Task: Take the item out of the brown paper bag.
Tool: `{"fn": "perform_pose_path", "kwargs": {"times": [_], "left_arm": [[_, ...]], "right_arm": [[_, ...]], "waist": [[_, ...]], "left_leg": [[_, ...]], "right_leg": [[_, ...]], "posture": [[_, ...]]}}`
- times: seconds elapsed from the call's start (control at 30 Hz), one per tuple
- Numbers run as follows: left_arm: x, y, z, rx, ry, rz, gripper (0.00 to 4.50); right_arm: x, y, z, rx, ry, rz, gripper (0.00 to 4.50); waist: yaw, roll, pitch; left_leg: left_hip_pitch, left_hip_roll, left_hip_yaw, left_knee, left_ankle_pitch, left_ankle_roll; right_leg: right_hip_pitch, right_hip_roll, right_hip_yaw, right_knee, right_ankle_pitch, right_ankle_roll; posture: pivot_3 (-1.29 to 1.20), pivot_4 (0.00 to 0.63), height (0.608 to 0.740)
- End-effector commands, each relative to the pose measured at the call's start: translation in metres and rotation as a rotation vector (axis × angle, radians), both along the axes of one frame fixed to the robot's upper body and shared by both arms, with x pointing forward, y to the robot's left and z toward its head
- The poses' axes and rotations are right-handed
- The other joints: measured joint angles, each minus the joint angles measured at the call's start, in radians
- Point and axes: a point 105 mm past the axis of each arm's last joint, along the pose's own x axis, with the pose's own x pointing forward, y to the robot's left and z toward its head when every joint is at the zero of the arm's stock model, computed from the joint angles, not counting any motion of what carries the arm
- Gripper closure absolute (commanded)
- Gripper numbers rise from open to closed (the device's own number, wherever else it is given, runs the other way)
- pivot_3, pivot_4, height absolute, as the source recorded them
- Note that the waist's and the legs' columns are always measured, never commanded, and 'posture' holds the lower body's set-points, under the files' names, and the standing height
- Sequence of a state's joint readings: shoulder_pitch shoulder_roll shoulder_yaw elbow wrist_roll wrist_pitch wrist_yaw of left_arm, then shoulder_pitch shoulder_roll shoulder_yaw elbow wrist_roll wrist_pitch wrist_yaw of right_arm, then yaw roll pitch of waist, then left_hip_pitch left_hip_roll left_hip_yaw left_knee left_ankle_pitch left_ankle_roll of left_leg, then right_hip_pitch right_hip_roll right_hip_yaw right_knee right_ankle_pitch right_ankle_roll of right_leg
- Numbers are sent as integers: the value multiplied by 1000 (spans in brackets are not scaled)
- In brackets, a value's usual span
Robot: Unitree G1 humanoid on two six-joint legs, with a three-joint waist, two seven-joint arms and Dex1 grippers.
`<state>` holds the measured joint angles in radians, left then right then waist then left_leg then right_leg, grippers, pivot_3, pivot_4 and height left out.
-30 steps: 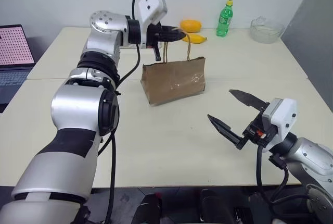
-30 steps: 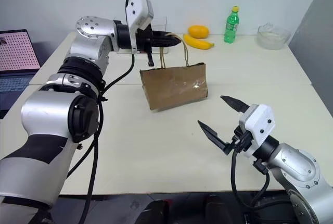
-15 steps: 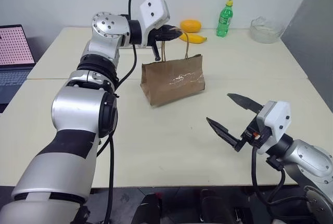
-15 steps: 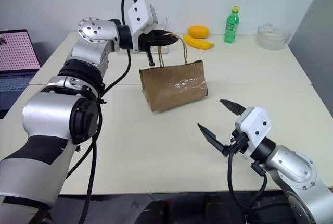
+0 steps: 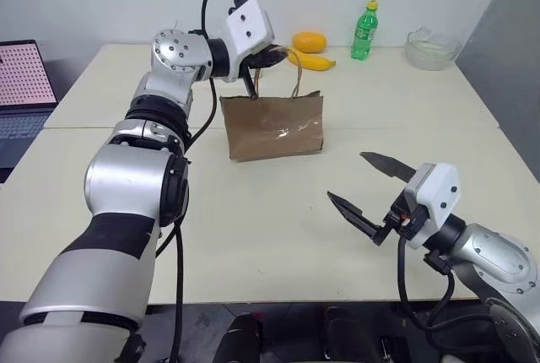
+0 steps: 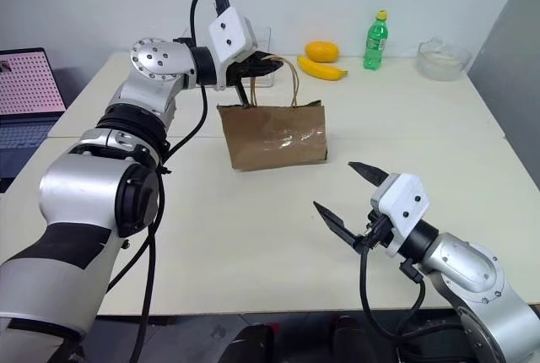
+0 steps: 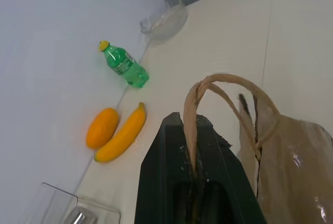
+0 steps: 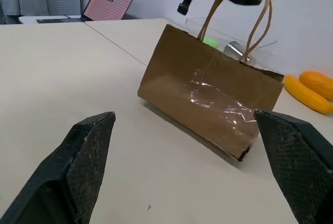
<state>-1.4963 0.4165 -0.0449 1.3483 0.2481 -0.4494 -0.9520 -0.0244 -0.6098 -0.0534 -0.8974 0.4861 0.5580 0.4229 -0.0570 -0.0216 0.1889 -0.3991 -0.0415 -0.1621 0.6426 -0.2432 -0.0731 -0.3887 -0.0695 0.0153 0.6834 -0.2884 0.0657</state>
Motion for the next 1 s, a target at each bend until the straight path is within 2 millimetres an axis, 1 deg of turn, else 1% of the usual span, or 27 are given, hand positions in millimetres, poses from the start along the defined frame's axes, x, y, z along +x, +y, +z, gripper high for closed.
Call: {"fn": "perform_pose_path", "kwargs": {"times": [0.03, 0.17, 0.3, 0.37, 0.5, 0.7, 0.77, 0.83, 0.93, 1.0], "left_arm": [[2, 12, 9, 12, -55, 48, 3612], [2, 17, 9, 10, -52, 53, 2393], [-1, 23, 14, -25, -40, 42, 1032], [-5, 29, 18, -68, -11, 13, 429], [-13, 43, 22, -170, 58, -38, 429], [-29, 74, 12, -272, 139, -102, 429], [-37, 87, 2, -317, 150, -97, 429], [-49, 94, -6, -387, 157, -80, 429], [-79, 89, -19, -465, 163, -71, 429], [-108, 79, -29, -546, 122, -43, 398]], "right_arm": [[-3, 4, 7, 0, -39, 7, 0], [-3, 5, 7, -3, -38, 11, 0], [-2, 6, 6, -10, -36, 17, 0], [-2, 6, 6, -17, -34, 17, 0], [0, 7, 5, -23, -31, 21, 0], [6, 7, 1, -25, 1, 42, 0], [11, 7, 2, -14, 9, 54, 0], [15, 7, 3, -6, 17, 71, 0], [23, 6, 9, 7, 12, 84, 0], [38, 2, 21, 33, -14, 77, 365]], "waist": [[0, 0, 0], [0, 0, 0], [0, 0, 0], [-2, 0, 0], [-3, 0, 0], [-4, 0, 0], [-10, 1, -1], [-14, 1, -1], [-18, 1, -1], [-23, 1, -1]], "left_leg": [[0, 0, 0, 0, 0, 0], [0, 0, 0, 1, 0, 0], [0, 0, 0, 1, 0, 0], [0, 0, 0, 1, 0, 0], [0, 0, 0, 1, 0, 0], [1, 0, 0, 2, 0, 0], [1, 0, 0, 2, 0, 0], [2, 1, 0, 2, 0, 0], [2, 2, -1, 2, 0, 0], [1, 2, -1, 2, 0, 0]], "right_leg": [[0, 0, 0, 0, 0, 0], [0, 0, 0, 0, 0, 0], [0, 0, 0, 1, 0, 0], [0, 0, 0, 1, 0, 0], [0, 0, 0, 1, 0, 0], [0, 0, 0, 3, 0, 0], [0, 0, 1, 3, 0, 0], [0, 0, 1, 5, 0, 0], [0, 0, 2, 6, 0, -1], [0, 0, 2, 5, 0, -1]], "posture": [[0, 150, 740], [0, 150, 740], [0, 150, 740], [0, 150, 740], [0, 150, 740], [0, 150, 740], [0, 150, 740], [0, 150, 740], [0, 150, 740], [0, 150, 740]]}}
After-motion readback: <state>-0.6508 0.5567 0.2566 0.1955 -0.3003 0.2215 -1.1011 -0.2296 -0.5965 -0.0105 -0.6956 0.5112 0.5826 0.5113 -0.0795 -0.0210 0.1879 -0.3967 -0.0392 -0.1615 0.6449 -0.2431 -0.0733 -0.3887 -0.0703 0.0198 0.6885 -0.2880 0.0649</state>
